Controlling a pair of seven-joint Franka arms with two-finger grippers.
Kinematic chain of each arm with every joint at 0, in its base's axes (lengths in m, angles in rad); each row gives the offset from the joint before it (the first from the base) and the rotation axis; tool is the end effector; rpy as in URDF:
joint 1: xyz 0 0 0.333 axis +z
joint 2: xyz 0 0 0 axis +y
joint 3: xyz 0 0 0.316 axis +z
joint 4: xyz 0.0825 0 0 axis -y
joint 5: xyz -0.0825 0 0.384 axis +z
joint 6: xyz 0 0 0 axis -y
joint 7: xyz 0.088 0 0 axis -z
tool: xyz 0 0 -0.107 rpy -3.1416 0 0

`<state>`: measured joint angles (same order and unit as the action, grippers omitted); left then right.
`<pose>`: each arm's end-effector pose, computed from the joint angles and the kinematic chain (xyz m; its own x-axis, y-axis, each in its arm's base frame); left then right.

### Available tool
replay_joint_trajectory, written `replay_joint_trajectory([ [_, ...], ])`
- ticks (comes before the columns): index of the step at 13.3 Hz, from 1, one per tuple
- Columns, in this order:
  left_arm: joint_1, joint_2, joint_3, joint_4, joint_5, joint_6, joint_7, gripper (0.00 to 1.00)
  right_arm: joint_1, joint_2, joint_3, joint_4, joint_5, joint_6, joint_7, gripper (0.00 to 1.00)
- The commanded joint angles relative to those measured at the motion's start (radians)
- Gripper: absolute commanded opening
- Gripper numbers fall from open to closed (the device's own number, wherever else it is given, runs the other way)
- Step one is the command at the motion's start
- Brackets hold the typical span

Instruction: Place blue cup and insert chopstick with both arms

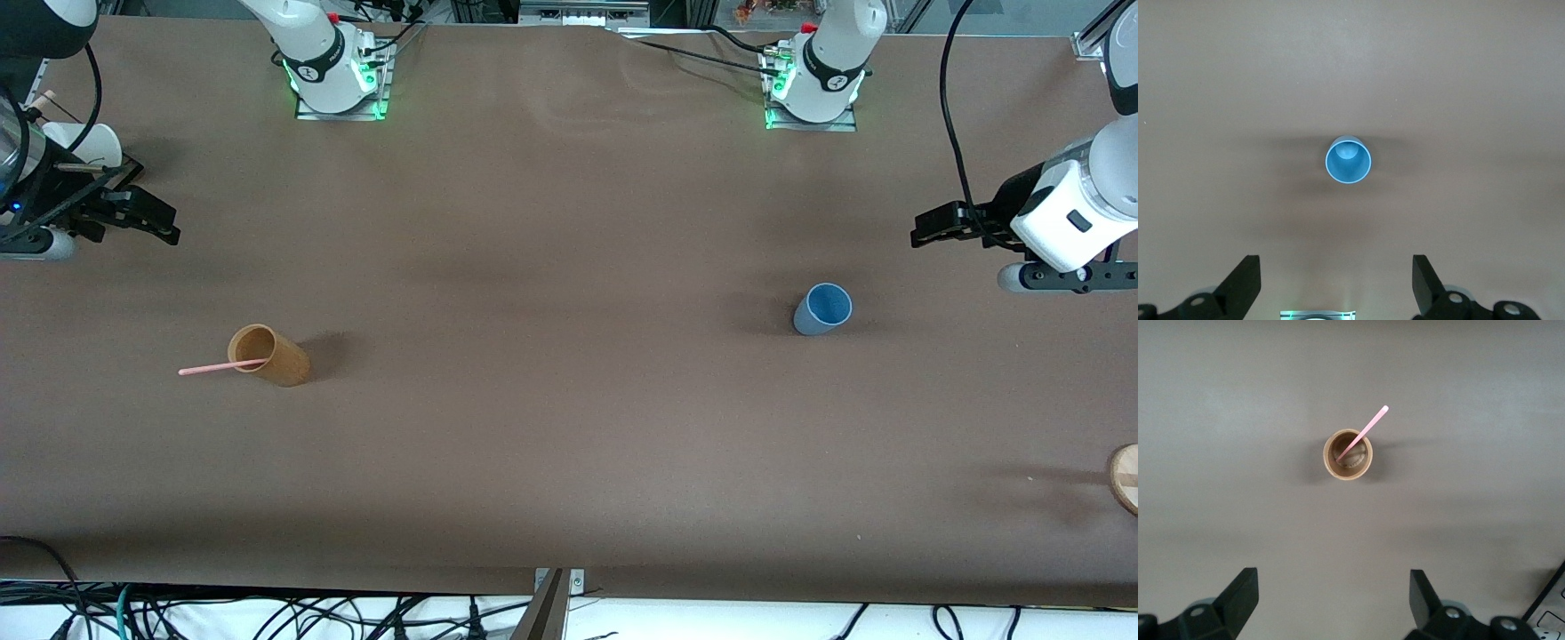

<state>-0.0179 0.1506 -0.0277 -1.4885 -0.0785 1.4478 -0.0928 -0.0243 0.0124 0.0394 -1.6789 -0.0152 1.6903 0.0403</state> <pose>0.5828 -0.0346 0.5678 0.9798 0.0377 -0.1965 0.0512 -0.9966 0.0645 0.5654 0.0070 0.5766 0.9997 -0.0234 -0.0004 -0.0234 -0.9996 0.0146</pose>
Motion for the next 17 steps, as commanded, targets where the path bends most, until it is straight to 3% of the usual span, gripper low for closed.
replay_joint_trajectory([
  [1,0.004,-0.005,-0.003,0.001,0.006,-0.003,-0.001,1.00,-0.008,-0.011,0.011,-0.013,-0.002,0.003,0.015,1.00],
  [12,0.004,0.003,-0.005,-0.003,0.006,-0.001,-0.002,1.00,-0.008,-0.011,0.011,-0.013,-0.002,0.002,0.015,1.00],
  [17,0.003,0.150,0.000,0.004,0.016,0.008,0.015,1.00,-0.008,-0.011,0.011,-0.013,-0.002,0.002,0.015,1.00],
])
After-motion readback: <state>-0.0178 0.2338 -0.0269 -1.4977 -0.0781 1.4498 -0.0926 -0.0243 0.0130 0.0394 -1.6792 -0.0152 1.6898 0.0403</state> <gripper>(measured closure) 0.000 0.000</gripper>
